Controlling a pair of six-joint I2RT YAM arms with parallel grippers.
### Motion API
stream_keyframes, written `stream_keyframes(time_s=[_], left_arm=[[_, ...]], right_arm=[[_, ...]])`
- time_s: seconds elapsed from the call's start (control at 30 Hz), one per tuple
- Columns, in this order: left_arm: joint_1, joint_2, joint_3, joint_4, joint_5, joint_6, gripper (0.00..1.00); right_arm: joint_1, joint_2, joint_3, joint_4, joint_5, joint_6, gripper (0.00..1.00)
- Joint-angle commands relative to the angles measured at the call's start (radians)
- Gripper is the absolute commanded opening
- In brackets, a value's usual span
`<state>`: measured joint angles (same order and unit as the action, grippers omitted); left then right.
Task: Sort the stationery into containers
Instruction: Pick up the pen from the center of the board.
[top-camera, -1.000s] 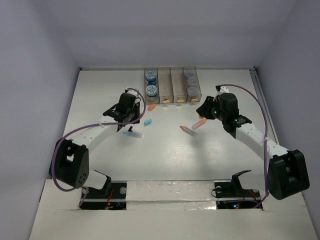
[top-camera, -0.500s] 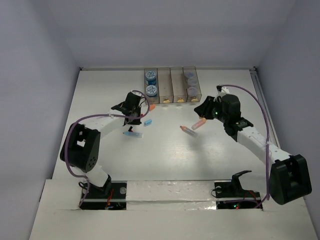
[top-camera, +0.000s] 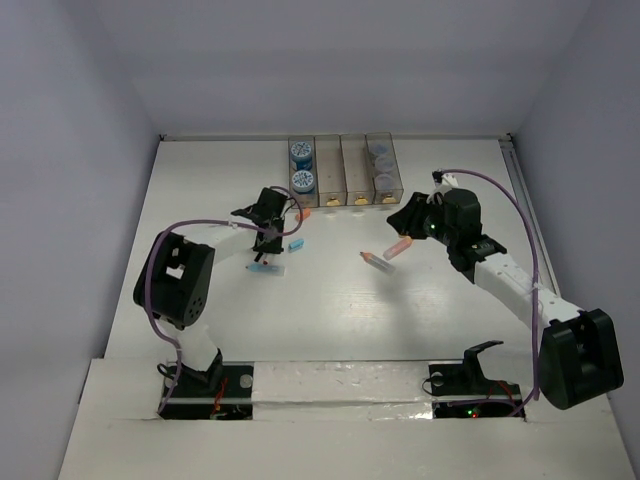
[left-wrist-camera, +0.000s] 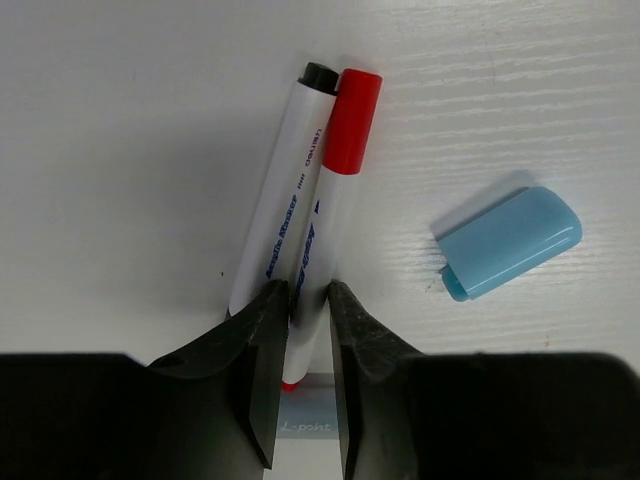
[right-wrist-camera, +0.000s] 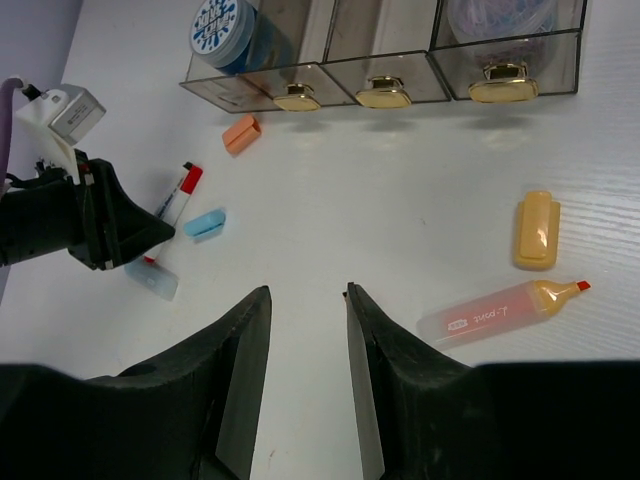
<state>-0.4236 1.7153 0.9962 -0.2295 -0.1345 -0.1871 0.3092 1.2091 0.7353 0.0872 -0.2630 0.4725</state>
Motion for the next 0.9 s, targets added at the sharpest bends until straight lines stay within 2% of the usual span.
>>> stream_keyframes(time_s=[0.0,0.1,0.2,0.23,0.6,0.77,0.87], left_arm=[[0.005,0.015,0.038,-0.011,-0.011,0.011,0.20],[0.005,0.033,0.039,-0.011,0.002,0.009,0.19],[0.005,0.037,0.041,-0.010,0.004,0.005,0.02],[0.005,0.032,0.044,-0.008,0.003,0.002,0.00],[0.005,-0.112,0.114,-0.008,0.070,-0.041,0.00],[-0.004,-0.163,0.245,-0.014,0.104,-0.098,0.00],[-0.004,-0.135,0.364,-0.010,0.165,-0.124,0.00]], right_arm=[[0.007,-0.020,-0.001,0.060,-0.016,0.003,0.42],[0.007,-0.025,-0.004,0.065,-0.019,0.003,0.43],[0.007,-0.025,-0.005,0.065,-0.021,0.005,0.43],[0.007,-0.026,-0.005,0.065,-0.019,0.005,0.43],[0.007,-0.029,-0.005,0.062,-0.005,0.002,0.44],[0.007,-0.033,-0.007,0.062,0.008,-0.002,0.45],[0.007,-0.037,-0.010,0.060,0.019,0.000,0.45]])
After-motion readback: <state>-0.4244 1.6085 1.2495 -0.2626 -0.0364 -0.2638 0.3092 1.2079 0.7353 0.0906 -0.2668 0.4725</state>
